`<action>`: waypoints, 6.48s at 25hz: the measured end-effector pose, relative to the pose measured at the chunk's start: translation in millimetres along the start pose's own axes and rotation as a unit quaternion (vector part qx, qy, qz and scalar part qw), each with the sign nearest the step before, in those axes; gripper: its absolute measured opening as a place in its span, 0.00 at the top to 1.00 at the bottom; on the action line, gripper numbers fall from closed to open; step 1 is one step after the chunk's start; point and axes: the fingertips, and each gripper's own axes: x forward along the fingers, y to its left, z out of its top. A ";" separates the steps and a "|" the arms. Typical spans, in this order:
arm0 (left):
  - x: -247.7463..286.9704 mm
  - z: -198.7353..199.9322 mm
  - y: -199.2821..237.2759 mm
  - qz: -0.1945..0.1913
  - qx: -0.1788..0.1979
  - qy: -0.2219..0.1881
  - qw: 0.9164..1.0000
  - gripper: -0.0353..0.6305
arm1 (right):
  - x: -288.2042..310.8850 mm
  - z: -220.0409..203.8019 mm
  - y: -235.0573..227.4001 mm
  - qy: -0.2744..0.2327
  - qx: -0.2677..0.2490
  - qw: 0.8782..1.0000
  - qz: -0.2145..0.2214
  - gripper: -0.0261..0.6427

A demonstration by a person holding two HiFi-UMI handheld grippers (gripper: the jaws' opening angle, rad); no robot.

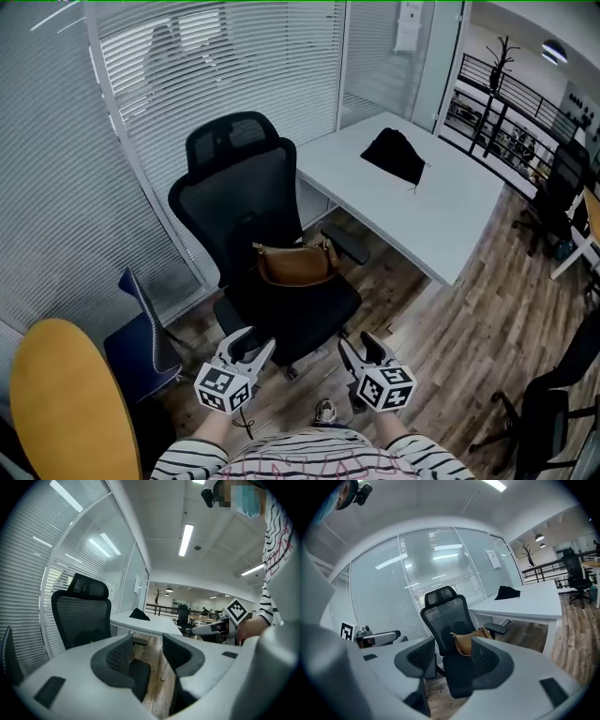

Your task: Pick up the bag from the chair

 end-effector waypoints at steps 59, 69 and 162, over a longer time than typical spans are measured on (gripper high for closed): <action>243.8 -55.8 281.1 0.131 -0.184 0.069 0.972 0.66 | 342.8 53.1 -170.8 0.096 0.008 0.993 -0.071 0.61; 305.6 -103.4 316.8 0.201 -0.235 0.072 0.948 0.63 | 418.5 19.8 -213.3 0.147 0.008 0.988 -0.039 0.61; 176.5 36.2 0.3 0.236 -0.132 -0.033 0.962 0.82 | 97.7 106.6 -208.1 0.078 -0.092 0.991 0.052 0.78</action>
